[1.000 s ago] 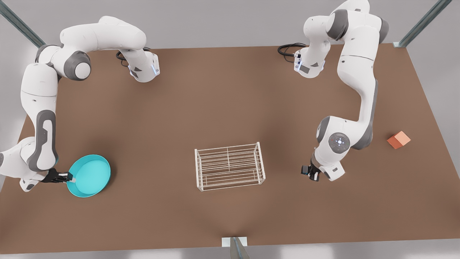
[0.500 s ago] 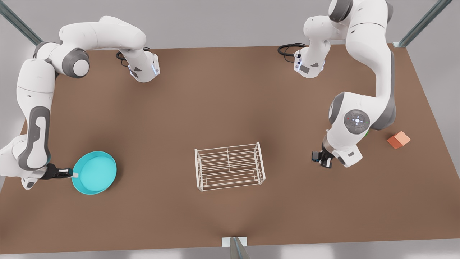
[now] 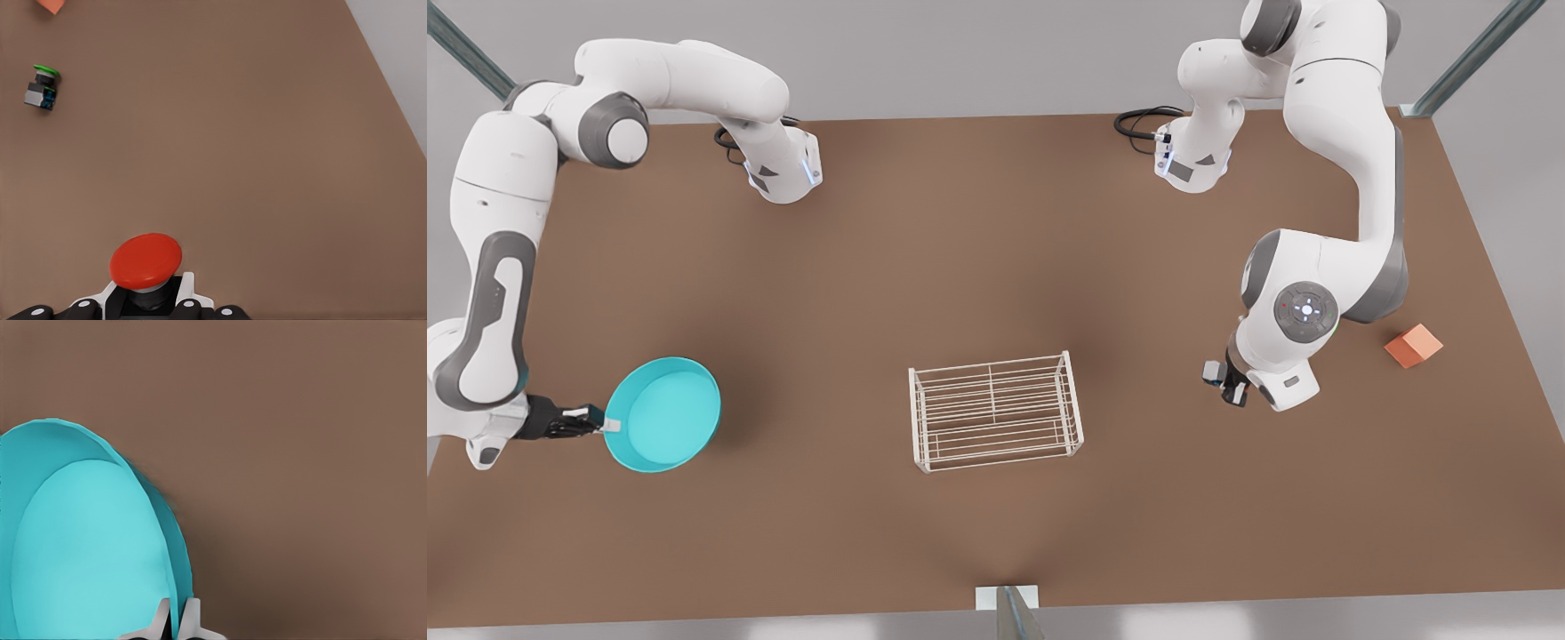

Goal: Place the plate on the shelf with right arm and place the red button switch in the plate with left arm

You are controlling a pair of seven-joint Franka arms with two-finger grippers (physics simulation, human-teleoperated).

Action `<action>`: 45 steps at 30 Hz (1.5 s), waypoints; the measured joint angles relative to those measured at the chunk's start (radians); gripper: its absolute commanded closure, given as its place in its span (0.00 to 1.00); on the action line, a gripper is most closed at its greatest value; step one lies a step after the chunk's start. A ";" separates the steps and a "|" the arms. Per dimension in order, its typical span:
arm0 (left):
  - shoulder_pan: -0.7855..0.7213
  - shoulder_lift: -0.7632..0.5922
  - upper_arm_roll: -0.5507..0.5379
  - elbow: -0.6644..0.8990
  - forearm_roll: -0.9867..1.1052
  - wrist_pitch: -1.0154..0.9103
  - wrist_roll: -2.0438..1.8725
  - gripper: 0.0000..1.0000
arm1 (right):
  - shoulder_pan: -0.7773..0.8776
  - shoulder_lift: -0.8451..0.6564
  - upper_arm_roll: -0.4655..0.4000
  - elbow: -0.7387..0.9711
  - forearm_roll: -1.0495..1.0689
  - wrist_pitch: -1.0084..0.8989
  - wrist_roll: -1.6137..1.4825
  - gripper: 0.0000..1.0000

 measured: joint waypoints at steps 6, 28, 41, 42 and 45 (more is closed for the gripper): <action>0.000 0.000 0.000 0.000 -0.001 -0.006 0.015 0.55 | 0.063 -0.073 0.021 -0.002 0.006 -0.060 0.026 0.89; -0.003 0.005 -0.002 0.002 -0.002 -0.009 0.039 0.55 | 0.540 -0.169 0.047 0.019 0.159 -0.109 0.381 0.89; -0.109 0.004 -0.031 0.026 -0.047 -0.008 -0.003 0.55 | 0.782 -0.104 0.047 0.006 0.168 0.129 0.673 0.89; -0.128 0.004 -0.037 0.029 -0.056 -0.006 -0.013 0.55 | 0.791 -0.099 0.047 0.002 0.169 0.150 0.691 0.89; -0.153 0.006 -0.098 0.033 -0.082 0.025 -0.057 0.55 | 0.810 -0.085 0.047 -0.017 0.174 0.211 0.740 0.88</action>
